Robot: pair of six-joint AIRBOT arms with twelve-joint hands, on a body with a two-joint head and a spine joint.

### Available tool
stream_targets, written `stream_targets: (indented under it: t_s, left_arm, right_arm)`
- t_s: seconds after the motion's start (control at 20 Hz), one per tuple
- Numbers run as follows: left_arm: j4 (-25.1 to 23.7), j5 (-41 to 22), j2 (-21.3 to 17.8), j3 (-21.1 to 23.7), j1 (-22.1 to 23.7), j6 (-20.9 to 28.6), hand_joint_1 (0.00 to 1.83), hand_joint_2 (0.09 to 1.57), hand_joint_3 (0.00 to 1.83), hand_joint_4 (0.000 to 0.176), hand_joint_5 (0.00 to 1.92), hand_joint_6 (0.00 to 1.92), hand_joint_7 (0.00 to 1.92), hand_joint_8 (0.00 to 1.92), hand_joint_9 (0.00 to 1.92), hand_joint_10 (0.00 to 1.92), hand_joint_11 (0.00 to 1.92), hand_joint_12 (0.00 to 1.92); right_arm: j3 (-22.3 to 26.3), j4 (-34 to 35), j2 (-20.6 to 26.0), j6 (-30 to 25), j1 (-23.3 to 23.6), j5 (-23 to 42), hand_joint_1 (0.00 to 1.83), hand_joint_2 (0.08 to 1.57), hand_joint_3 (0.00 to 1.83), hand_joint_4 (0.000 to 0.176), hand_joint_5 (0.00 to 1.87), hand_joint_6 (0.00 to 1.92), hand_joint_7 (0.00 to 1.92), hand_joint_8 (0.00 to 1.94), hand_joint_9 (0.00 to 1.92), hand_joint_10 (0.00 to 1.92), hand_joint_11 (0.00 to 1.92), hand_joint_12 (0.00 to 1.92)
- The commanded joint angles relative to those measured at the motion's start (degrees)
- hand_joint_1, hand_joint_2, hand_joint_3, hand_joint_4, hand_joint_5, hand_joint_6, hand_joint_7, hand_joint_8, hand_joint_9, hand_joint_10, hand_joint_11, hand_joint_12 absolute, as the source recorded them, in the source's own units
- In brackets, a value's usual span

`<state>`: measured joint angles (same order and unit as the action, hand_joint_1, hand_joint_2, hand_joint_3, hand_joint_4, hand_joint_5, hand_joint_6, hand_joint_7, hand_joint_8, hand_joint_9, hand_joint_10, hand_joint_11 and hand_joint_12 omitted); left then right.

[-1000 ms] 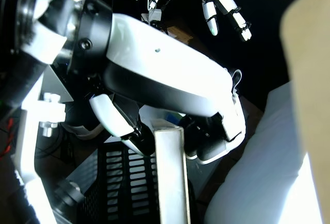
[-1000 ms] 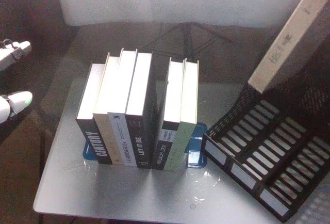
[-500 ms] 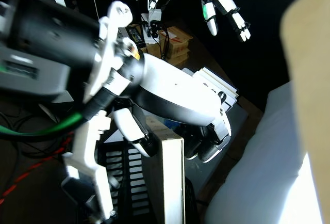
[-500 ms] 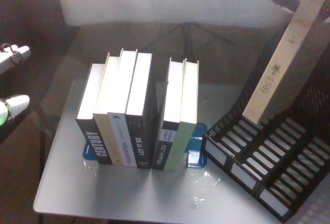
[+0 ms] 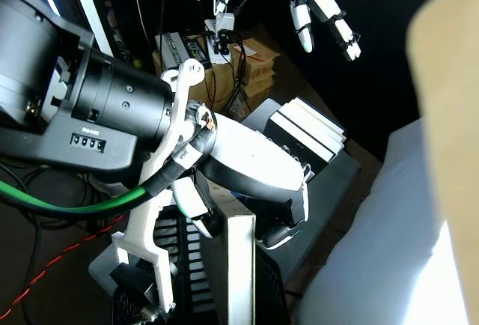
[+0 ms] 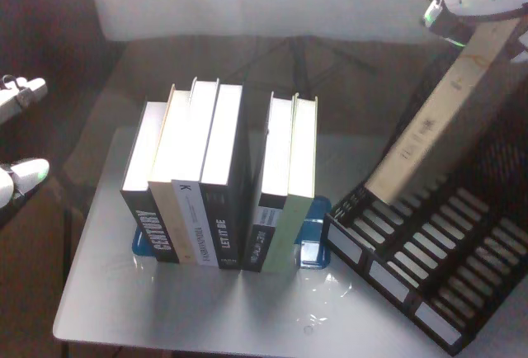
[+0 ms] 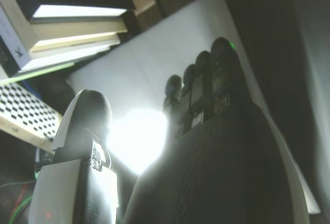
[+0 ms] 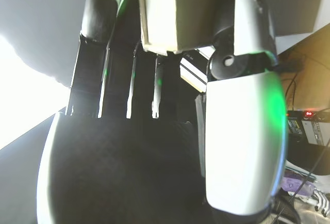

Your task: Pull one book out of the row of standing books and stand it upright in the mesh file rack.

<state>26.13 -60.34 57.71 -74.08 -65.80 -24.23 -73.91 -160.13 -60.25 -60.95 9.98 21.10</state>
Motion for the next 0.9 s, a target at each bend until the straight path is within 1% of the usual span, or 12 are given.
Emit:
stream_targets:
  t_s: [0.0, 0.05, 0.15, 0.3, 0.4, 0.45, 0.5, 0.6, 0.7, 0.75, 0.8, 0.85]
  left_arm:
    - [1.26, -7.51, -0.30, -0.05, 0.03, 0.28, 0.71, 1.38, 0.00, 0.005, 0.10, 0.01, 0.00, 0.00, 0.00, 0.00, 0.00, 0.00]
    - [1.26, -7.67, -0.31, 0.03, -0.03, 0.31, 0.69, 1.38, 0.00, 0.006, 0.10, 0.00, 0.01, 0.00, 0.00, 0.00, 0.00, 0.00]
    - [1.50, -8.42, -0.37, 0.33, -0.39, 0.36, 0.66, 1.39, 0.00, 0.002, 0.10, 0.00, 0.00, 0.00, 0.00, 0.00, 0.00, 0.00]
    - [1.68, -8.99, -0.47, 0.53, -0.65, 0.47, 0.66, 1.39, 0.00, 0.005, 0.09, 0.00, 0.01, 0.00, 0.00, 0.00, 0.00, 0.00]
    - [1.71, -9.22, -0.47, 0.57, -0.74, 0.55, 0.66, 1.39, 0.00, 0.006, 0.09, 0.00, 0.01, 0.00, 0.00, 0.00, 0.00, 0.00]
    - [1.72, -9.76, -0.49, 0.71, -0.87, 0.65, 0.69, 1.39, 0.00, 0.013, 0.09, 0.00, 0.01, 0.00, 0.00, 0.00, 0.00, 0.00]
    - [1.74, -10.44, -0.63, 1.00, -1.05, 0.65, 0.72, 1.38, 0.00, 0.014, 0.10, 0.00, 0.02, 0.00, 0.00, 0.00, 0.00, 0.00]
    - [2.33, -12.73, -1.25, 1.94, -2.04, 0.65, 0.67, 1.39, 0.00, 0.007, 0.10, 0.01, 0.02, 0.01, 0.00, 0.00, 0.00, 0.00]
    - [2.83, -14.96, -2.05, 2.89, -2.94, 0.65, 0.62, 1.39, 0.00, 0.009, 0.10, 0.01, 0.03, 0.01, 0.00, 0.00, 0.00, 0.00]
    - [2.95, -15.56, -2.32, 3.15, -3.22, 0.65, 0.61, 1.40, 0.00, 0.018, 0.10, 0.01, 0.03, 0.01, 0.00, 0.00, 0.00, 0.00]
    - [3.14, -16.18, -2.49, 3.36, -3.44, 0.65, 0.61, 1.39, 0.00, 0.028, 0.08, 0.00, 0.02, 0.00, 0.00, 0.00, 0.00, 0.00]
    - [3.27, -16.49, -2.46, 3.39, -3.50, 0.65, 0.61, 1.39, 0.00, 0.030, 0.08, 0.00, 0.02, 0.00, 0.00, 0.00, 0.00, 0.00]
  right_arm:
    - [-0.01, -0.65, 0.59, 0.51, 0.35, -5.75, 1.20, 1.26, 0.00, 0.000, 0.69, 1.19, 0.78, 1.60, 0.83, 1.70, 0.78, 1.90]
    - [0.02, -0.63, 0.47, 0.51, 0.27, -5.82, 1.32, 1.21, 0.00, 0.000, 0.75, 1.11, 0.81, 1.35, 0.83, 1.56, 0.71, 1.78]
    - [0.48, -0.60, 0.38, 0.51, 0.02, -6.06, 1.35, 1.18, 0.00, 0.000, 0.80, 1.17, 0.84, 1.18, 0.81, 1.45, 0.66, 1.68]
    - [0.80, -0.59, 0.17, 0.54, -0.46, -6.43, 1.35, 1.19, 0.00, 0.000, 0.82, 1.14, 0.83, 1.21, 0.77, 1.50, 0.61, 1.71]
    - [0.89, -0.59, 0.11, 0.54, -0.64, -6.59, 1.35, 1.19, 0.00, 0.000, 0.81, 1.08, 0.84, 1.24, 0.77, 1.53, 0.66, 1.76]
    - [1.11, -0.59, 0.07, 0.58, -0.98, -6.74, 1.36, 1.16, 0.00, 0.000, 0.84, 1.01, 0.91, 1.14, 0.86, 1.44, 0.73, 1.76]
    - [1.41, -0.59, 0.13, 0.95, -1.04, -6.74, 1.36, 1.16, 0.00, 0.000, 0.83, 1.00, 0.91, 1.16, 0.85, 1.48, 0.72, 1.82]
    - [2.09, -0.59, 0.24, 1.38, -0.93, -6.73, 1.26, 1.15, 0.00, 0.000, 0.90, 0.89, 0.96, 1.30, 0.96, 1.64, 0.92, 1.92]
    - [2.58, -0.59, 0.13, 2.02, -0.11, -6.50, 1.26, 1.13, 0.00, 0.000, 0.94, 0.86, 0.99, 1.24, 0.94, 1.58, 0.85, 1.92]
    - [2.67, -0.59, 0.03, 2.25, 0.21, -6.29, 1.26, 1.15, 0.00, 0.000, 0.91, 0.89, 0.96, 1.32, 0.95, 1.61, 0.87, 1.92]
    - [2.79, -0.57, -0.14, 2.43, 0.44, -6.19, 1.26, 1.13, 0.00, 0.000, 0.93, 0.87, 0.99, 1.24, 0.97, 1.52, 0.87, 1.86]
    - [2.85, -0.57, -0.34, 2.84, 0.54, -6.12, 1.36, 1.13, 0.00, 0.000, 0.92, 0.84, 0.98, 1.13, 0.91, 1.45, 0.81, 1.82]
